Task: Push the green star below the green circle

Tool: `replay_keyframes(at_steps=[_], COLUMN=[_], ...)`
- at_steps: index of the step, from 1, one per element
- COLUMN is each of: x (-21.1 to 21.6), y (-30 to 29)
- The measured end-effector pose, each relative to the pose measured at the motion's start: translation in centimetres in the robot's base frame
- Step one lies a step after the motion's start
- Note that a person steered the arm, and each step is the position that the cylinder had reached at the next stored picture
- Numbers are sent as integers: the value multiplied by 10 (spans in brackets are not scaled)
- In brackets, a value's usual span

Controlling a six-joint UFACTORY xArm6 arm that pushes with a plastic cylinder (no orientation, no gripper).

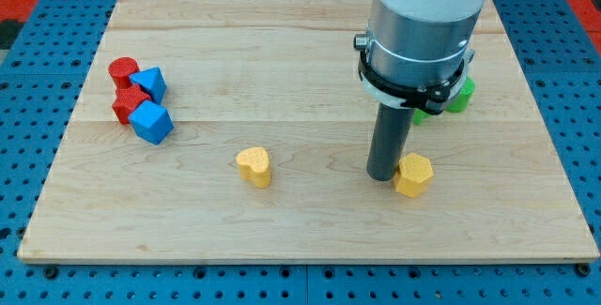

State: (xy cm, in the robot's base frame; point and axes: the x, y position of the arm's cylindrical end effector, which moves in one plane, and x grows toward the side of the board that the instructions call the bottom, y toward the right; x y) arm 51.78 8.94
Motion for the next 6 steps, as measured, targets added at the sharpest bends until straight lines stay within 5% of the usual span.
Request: replay_keyframes(at_steps=[2,6], x=[6,-140], y=[55,-1])
